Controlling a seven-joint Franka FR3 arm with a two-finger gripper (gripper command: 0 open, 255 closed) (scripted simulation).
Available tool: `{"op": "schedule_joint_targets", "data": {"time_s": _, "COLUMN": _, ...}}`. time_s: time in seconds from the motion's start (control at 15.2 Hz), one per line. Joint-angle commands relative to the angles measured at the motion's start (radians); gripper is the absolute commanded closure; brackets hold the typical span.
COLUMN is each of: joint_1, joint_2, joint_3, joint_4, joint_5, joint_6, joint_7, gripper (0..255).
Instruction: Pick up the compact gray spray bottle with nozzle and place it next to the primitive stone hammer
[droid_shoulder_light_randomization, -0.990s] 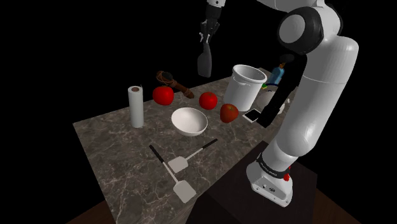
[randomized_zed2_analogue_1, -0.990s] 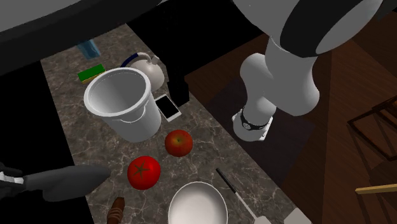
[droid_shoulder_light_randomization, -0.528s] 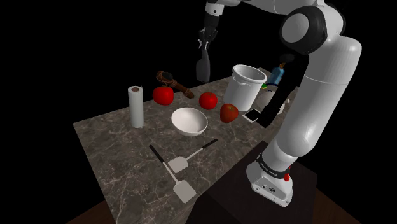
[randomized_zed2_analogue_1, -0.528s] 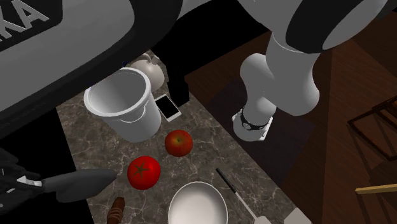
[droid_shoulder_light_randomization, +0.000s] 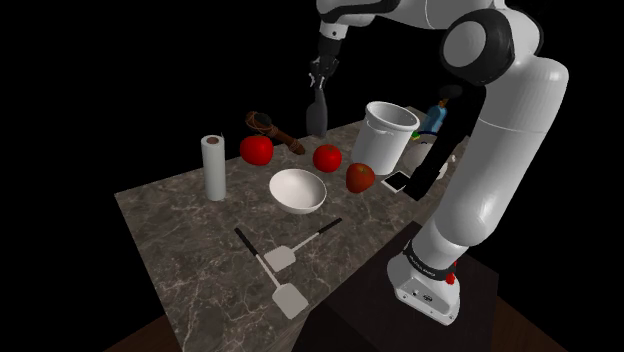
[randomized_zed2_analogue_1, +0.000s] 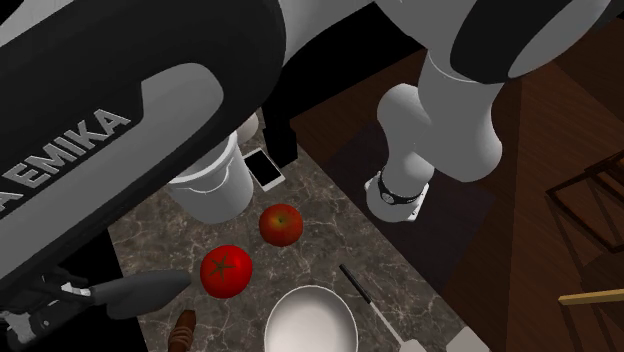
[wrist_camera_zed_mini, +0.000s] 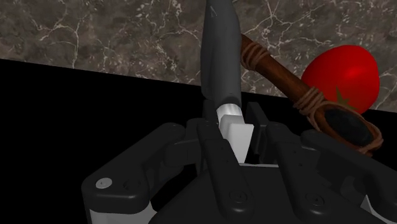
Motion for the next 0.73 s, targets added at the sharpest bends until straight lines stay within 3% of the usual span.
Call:
{"op": "schedule_joint_targets", "data": {"time_s": 0.0, "joint_1": 0.001, "joint_2": 0.001, "joint_3": 0.001, "joint_4": -0.027, "joint_5": 0.001, "joint_6": 0.029, "joint_7": 0.0, "gripper": 255}}
{"op": "schedule_joint_targets", "data": {"time_s": 0.66, "joint_1": 0.001, "joint_2": 0.022, "joint_3": 0.003, "joint_4": -0.133, "joint_5": 0.008, "joint_6": 0.156, "joint_7": -0.005, "gripper": 255}}
